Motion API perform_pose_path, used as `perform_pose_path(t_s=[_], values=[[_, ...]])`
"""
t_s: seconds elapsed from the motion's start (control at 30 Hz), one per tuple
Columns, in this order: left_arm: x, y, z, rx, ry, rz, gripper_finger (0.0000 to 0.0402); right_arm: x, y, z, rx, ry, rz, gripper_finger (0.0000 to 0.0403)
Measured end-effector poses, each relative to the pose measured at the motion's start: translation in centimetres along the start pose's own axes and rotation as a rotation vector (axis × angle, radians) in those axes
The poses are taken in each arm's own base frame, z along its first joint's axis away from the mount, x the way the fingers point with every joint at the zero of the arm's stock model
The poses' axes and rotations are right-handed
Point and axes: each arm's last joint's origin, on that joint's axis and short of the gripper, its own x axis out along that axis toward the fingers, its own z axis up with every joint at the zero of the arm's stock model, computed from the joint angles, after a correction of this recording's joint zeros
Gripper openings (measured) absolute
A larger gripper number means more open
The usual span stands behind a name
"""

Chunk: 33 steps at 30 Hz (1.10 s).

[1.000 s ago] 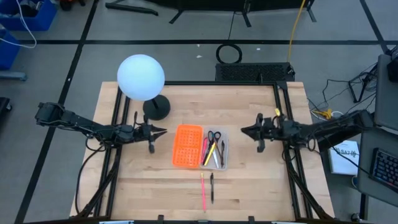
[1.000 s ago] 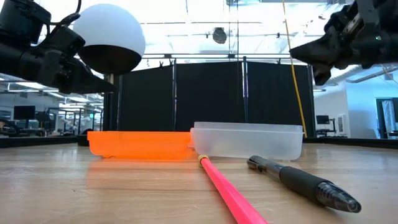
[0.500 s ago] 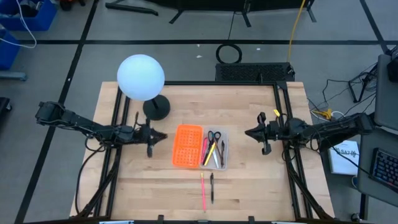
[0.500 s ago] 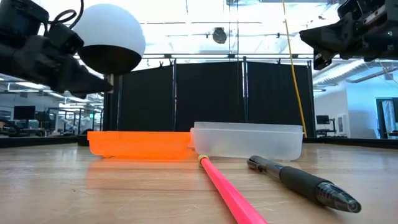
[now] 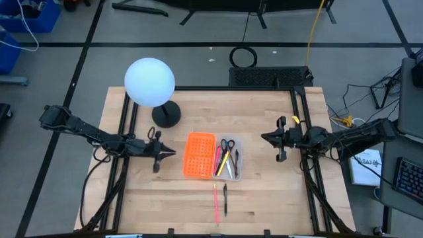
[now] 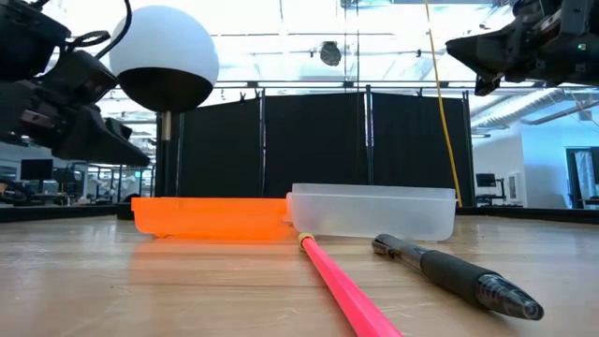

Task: Pick & place school supplies into a supply box
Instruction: Put the pink pencil into the orange supply box

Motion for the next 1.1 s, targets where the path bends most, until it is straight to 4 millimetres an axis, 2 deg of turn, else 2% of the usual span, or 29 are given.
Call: perform_pose_path(t_s=[0.13, 0.47, 0.6, 0.67, 0.97, 1.03, 1.1], values=[[0.0, 0.2, -0.1, -0.075, -0.002, 0.089, 0.0046, 0.0, 0.0, 0.0, -0.006, -0.001, 0.000, 0.0000], [0.0, 0.3, -0.2, -0.076, 0.012, 0.093, 0.0046, 0.0, 0.0, -0.1, -0.008, 0.006, 0.001, 0.0000], [0.0, 0.3, -0.3, -0.206, 0.008, 0.093, 0.0047, 0.0, 0.0, -0.1, -0.008, 0.006, 0.005, 0.0000], [0.0, 0.2, -0.3, -0.247, 0.014, 0.064, 0.0047, 0.0, 0.0, -0.1, -0.008, 0.006, 0.004, 0.0000], [0.0, 0.0, -0.1, -0.243, 0.011, 0.003, 0.0047, 0.0, 0.0, -0.1, -0.008, 0.009, 0.005, 0.0000], [0.0, -0.2, 0.2, -0.250, -0.001, -0.050, 0.0047, 0.1, 0.0, -0.2, -0.008, 0.012, 0.005, 0.0000], [0.2, -0.5, 1.3, -0.267, 0.001, -0.079, 0.0047, 0.1, 0.0, -0.2, -0.009, 0.016, 0.005, 0.0000]])
